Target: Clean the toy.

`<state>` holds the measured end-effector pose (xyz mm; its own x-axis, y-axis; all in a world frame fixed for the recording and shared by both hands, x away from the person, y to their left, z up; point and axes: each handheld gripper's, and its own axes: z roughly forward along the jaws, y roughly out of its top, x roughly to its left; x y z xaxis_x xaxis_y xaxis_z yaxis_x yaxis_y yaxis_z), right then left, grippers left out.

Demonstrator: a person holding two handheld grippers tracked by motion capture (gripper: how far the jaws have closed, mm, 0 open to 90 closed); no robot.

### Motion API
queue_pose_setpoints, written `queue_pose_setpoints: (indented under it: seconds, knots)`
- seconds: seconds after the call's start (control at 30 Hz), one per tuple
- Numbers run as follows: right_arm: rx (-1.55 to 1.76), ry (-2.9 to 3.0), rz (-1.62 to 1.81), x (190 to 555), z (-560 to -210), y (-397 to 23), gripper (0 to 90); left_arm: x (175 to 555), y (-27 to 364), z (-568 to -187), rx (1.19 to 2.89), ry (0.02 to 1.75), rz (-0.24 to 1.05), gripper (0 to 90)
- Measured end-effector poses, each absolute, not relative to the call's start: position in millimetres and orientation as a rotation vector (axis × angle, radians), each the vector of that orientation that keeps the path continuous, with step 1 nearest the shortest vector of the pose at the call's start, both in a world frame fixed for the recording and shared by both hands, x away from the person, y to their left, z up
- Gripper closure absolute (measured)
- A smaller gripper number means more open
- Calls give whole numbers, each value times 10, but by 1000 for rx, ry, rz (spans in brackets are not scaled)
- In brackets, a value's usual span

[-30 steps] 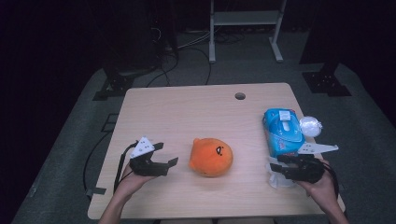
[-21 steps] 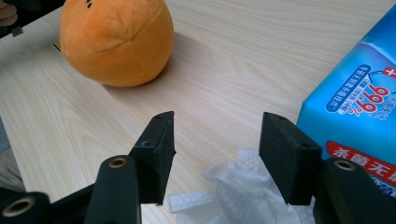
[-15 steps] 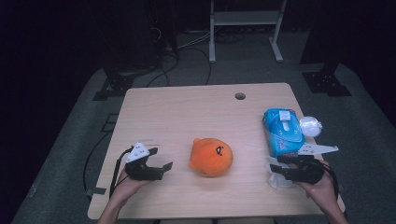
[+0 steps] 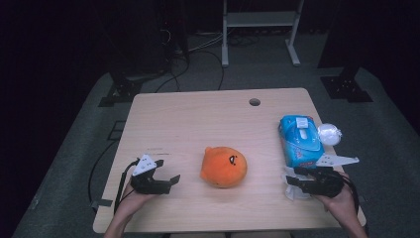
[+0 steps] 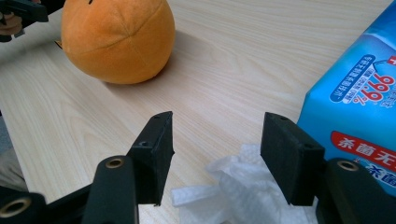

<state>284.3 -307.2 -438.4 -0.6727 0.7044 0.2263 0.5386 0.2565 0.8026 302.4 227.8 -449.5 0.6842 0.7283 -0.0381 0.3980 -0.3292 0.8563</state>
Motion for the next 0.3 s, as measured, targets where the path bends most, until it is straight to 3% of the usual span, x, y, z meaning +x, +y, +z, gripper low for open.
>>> queue_pose_setpoints:
  seconds: [0.3]
  knots:
    - [1181,2325,1409,2799,-4435,-3074,419,3009,2292,-4643,1995,902,463,100]
